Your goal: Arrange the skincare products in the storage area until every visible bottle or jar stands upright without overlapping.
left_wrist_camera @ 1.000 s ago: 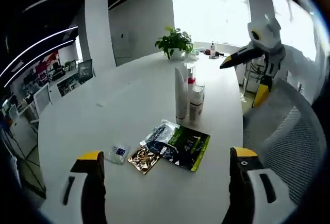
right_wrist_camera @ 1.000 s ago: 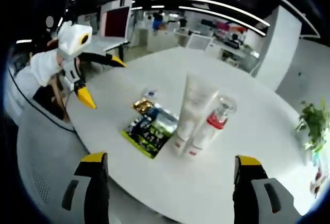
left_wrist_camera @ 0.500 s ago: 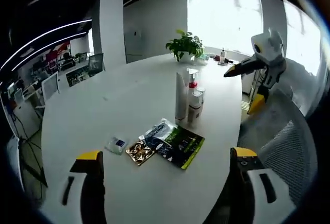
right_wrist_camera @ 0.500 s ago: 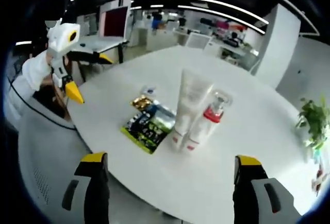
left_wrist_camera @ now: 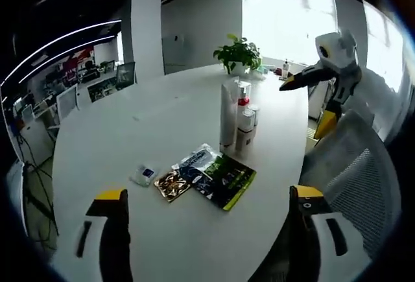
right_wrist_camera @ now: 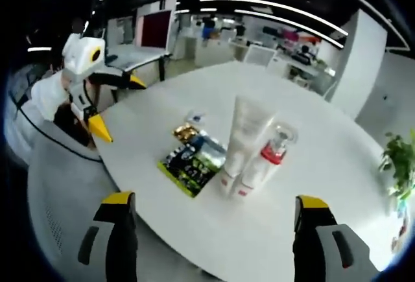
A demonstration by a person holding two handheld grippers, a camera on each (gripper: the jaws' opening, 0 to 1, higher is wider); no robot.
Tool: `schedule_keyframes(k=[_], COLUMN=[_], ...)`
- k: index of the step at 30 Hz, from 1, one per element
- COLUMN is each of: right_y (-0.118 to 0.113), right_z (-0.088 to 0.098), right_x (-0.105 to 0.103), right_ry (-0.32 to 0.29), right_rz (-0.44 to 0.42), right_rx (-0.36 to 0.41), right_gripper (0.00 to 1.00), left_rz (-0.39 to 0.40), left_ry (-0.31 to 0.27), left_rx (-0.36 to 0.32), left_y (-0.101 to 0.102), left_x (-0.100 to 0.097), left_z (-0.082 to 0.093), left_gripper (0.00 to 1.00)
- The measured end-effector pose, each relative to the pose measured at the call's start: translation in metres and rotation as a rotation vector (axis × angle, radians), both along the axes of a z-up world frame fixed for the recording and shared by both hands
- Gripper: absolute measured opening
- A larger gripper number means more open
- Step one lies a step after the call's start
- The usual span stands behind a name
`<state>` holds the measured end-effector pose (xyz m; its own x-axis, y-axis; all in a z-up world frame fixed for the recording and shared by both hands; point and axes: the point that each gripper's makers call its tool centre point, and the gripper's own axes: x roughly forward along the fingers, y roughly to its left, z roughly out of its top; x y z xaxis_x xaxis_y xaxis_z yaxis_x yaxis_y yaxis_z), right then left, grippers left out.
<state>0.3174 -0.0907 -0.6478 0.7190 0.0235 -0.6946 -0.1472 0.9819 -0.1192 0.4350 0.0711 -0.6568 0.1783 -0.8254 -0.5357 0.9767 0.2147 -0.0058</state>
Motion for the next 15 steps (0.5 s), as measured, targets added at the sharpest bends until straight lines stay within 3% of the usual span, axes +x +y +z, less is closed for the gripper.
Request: schedule_keyframes(k=[9,10,15], right_y=[0.001,0.004,0.012], right_z=[-0.005,-0.003,-0.003], right_x=[0.007,0.011,0.018], right_ry=[0.008,0.000,-0.013], right_rz=[0.014,0.019,0.041], right_rx=[0.003,0.006,0.017], right_gripper=[1.00,1.00,1.00], left_rz=[0.004,0.019,0.017], left_ry=[0.011,0.022,0.014], left_rx=[0.017,0.020,0.037], left_y=[0.003,0.003,0.001], left_x=[0.004,0.019,0.030], left_z=[-0.006,-0.015,-0.019], left_gripper=[0.99,0.99,0.99])
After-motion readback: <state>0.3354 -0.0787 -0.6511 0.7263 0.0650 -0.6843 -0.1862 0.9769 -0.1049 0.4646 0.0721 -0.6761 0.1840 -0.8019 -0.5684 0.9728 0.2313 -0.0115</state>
